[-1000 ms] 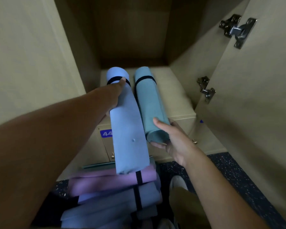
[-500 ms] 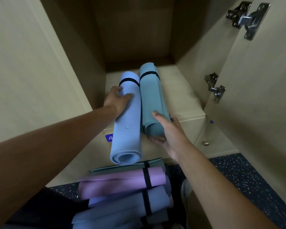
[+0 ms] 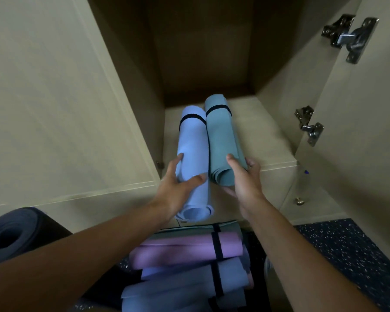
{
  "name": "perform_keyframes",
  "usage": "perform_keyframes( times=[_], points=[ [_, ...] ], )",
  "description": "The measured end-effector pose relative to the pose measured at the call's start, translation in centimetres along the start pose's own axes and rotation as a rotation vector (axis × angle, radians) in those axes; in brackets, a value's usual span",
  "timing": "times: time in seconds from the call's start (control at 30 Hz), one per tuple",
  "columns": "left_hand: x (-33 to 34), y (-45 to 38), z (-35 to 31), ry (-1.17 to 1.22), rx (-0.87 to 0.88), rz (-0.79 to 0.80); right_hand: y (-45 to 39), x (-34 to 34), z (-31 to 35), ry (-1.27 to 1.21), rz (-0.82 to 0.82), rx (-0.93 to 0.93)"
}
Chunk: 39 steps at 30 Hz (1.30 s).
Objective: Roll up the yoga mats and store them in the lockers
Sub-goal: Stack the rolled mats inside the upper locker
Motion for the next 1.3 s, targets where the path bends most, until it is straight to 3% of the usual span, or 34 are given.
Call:
perform_keyframes(
  times=[0.1, 0.4, 0.6, 0.8, 0.93, 1.13, 1.3],
  points=[
    [-0.4, -1.4, -0.8, -0.086, 0.017, -0.063, -0.5, -0.5, 0.5, -0.030, -0.024, -0.031],
    [-0.8, -6.6, -5.0, -0.752, 0.034, -0.191, -2.7, 1.2, -0.3, -0.083, -0.011, 0.003],
    [0.4, -8.5, -5.1, -0.893, 0.174, -0.222, -3.2, 3.0, 0.2, -0.113, -0.007, 0.004],
    [2.5, -7.8, -5.1, -1.040, 0.419, 0.014, -4.6, 2.0, 0.6, 0.021, -0.126, -0.136],
    [4.5, -6.9, -4.8, -1.310, 0.674, 0.121, -3.6, 1.9, 1.3, 0.103, -0.087, -0.144],
    [6.5, -8.7, -4.4, -1.524, 0.840, 0.294, -3.0, 1.2, 1.7, 0.253, 0.019, -0.065],
    [7.0, -11.0, -4.1, -1.569, 0.846, 0.343, -3.2, 0.8, 2.1, 0.381, 0.074, -0.082]
  ],
)
Point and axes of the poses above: each hand's wrist, its own y-axis away from the middle knuckle, its own x-axis out of the palm, z = x × y, the point moved 8 cm from there along -y, towards the middle knuckle, and after that the axes turned 8 degrees about x, right-handed, at the moved point
